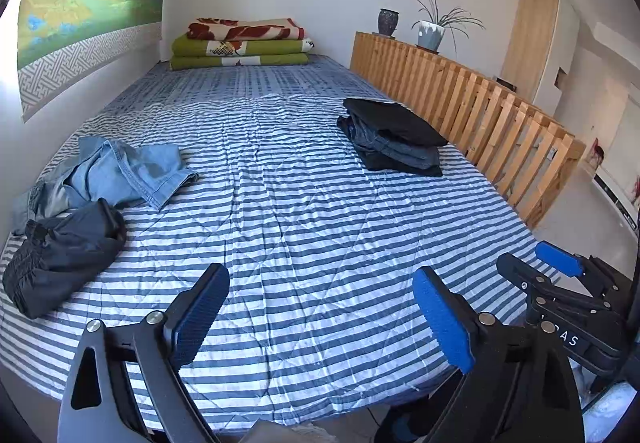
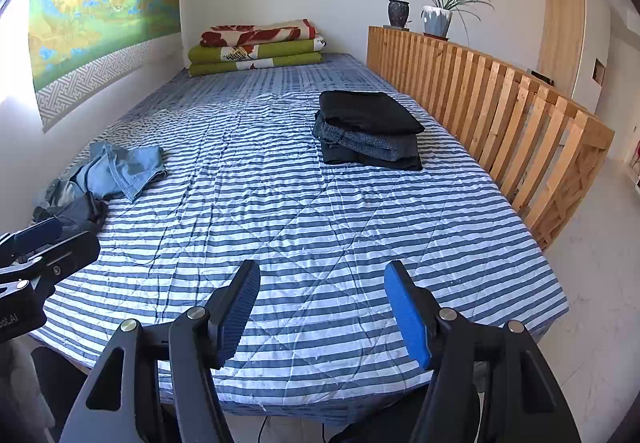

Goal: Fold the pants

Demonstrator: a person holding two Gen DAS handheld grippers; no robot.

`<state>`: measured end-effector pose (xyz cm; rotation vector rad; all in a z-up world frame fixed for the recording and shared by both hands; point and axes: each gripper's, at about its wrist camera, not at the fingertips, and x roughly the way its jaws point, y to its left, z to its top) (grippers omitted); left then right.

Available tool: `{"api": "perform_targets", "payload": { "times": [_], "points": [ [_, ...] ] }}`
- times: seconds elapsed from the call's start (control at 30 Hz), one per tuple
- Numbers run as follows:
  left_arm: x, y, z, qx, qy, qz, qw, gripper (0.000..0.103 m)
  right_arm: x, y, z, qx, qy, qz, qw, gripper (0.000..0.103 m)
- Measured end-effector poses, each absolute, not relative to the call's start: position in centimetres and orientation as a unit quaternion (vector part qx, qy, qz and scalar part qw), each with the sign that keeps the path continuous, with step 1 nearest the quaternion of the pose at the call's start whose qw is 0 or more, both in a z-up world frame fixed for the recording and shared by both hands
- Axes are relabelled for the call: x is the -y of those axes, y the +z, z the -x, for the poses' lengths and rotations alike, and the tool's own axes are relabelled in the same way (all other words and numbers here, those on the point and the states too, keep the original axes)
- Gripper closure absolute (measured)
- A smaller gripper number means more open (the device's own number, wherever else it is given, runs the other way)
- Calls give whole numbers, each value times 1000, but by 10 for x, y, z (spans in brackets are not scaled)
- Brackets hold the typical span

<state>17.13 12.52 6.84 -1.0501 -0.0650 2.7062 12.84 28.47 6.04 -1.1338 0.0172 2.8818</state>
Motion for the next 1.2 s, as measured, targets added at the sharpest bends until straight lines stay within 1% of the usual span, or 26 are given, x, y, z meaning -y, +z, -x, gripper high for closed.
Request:
{"api": "perform_targets", "payload": {
  "times": [0.2, 0.27, 0.67, 1.2],
  "points": [
    [-126, 67, -170, 18, 926, 360, 108, 6, -284, 59, -128, -7, 931, 365, 22, 38],
    [-126, 65, -169, 17, 926, 364, 104, 1, -284, 59, -128, -7, 930, 366, 23, 37],
    [-126, 56, -165, 12, 923, 374, 93, 1, -285, 57, -126, -6, 930, 366, 25, 33],
    [-129, 49, -161, 3, 919, 383, 99, 1, -284, 55, -124, -4, 929, 367, 35, 32]
  ]
}}
